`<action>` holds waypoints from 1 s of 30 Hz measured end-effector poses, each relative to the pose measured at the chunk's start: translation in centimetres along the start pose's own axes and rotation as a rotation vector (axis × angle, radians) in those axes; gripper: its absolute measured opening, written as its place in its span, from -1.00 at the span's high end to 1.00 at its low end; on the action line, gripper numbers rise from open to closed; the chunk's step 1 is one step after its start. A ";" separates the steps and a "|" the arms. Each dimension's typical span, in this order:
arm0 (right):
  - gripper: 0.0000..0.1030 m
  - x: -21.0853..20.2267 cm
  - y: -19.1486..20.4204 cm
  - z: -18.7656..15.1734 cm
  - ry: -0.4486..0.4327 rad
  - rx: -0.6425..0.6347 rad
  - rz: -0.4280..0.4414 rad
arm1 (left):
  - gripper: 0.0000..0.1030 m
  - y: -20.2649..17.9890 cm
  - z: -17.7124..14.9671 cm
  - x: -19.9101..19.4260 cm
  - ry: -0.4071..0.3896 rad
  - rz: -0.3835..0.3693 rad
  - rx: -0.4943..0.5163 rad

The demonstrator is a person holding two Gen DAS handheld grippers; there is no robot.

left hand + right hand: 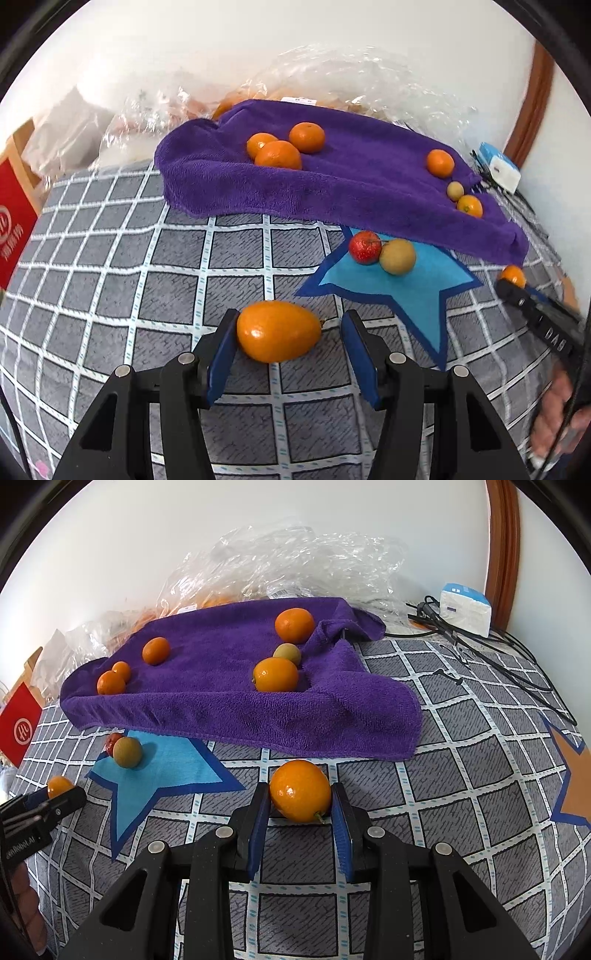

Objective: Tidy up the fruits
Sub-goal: 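Carry both held fruits with both grippers onto the purple towel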

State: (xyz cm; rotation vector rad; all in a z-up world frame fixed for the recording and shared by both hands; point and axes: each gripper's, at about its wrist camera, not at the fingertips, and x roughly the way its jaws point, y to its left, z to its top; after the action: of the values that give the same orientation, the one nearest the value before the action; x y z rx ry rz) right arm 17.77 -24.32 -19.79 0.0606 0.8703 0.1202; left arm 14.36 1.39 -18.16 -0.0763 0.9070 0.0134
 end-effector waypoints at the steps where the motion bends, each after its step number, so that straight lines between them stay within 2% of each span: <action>1: 0.37 0.0 0.0 0.0 0.000 0.000 0.001 | -0.05 -0.1 -0.1 -0.1 -0.006 0.005 0.014; 5: 0.36 0.0 0.0 0.0 0.000 0.000 0.006 | -0.09 0.0 -0.2 0.0 -0.024 0.016 0.041; 7: 0.36 0.0 0.0 0.0 0.000 0.000 0.007 | 0.00 -0.1 -0.1 0.0 -0.027 0.014 0.040; 8: 0.36 0.0 0.0 0.0 0.000 0.000 0.006 | 0.14 -0.1 -0.1 0.0 -0.029 0.013 0.041; 9: 0.37 0.0 0.0 0.0 0.000 0.000 0.005 | 0.19 -0.1 0.0 0.0 -0.032 0.008 0.043; 17: 0.37 -0.1 -0.1 0.0 -0.004 0.011 0.043 | 0.19 0.8 0.1 -1.0 -0.029 -0.024 0.005; 25: 0.37 -0.5 0.7 0.2 -0.007 -0.022 0.016 | 0.19 3.4 1.1 -3.7 -0.068 -0.036 -0.035; 30: 0.37 -1.8 0.8 1.0 -0.025 -0.012 0.045 | 0.19 4.8 2.5 -4.9 -0.093 -0.053 -0.074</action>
State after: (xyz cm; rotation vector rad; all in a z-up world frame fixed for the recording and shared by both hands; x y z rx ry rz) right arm 17.32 -23.81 -17.74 0.0705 0.8432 0.1659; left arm 13.12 6.42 -13.04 -0.1673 0.8108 0.0007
